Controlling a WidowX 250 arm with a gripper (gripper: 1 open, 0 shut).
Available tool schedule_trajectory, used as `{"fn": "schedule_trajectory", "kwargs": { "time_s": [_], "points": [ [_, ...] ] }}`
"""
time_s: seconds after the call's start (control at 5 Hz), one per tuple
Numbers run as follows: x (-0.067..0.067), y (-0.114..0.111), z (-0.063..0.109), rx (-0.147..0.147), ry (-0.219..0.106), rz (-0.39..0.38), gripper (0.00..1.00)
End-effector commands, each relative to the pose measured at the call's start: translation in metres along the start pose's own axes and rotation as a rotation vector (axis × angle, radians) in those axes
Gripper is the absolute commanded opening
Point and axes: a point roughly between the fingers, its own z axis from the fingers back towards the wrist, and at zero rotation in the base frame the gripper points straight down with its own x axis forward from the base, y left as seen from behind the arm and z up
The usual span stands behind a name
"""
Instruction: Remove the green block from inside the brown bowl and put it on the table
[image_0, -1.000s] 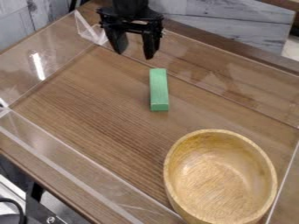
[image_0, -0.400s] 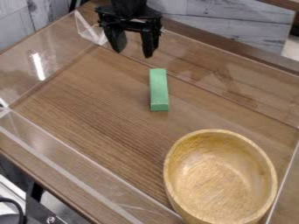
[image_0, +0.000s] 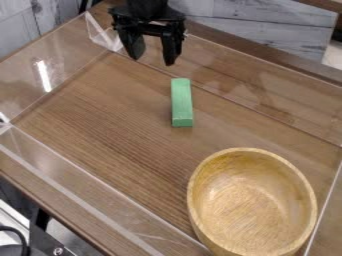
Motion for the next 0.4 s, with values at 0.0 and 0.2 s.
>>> {"fn": "schedule_trajectory", "kwargs": {
  "time_s": [0.0,0.2],
  "points": [
    [0.0097,0.0054,0.0186,0.011,-0.086,0.004,1.0],
    [0.013,0.0098,0.0141,0.009,-0.09,0.009,1.0]
  ]
}}
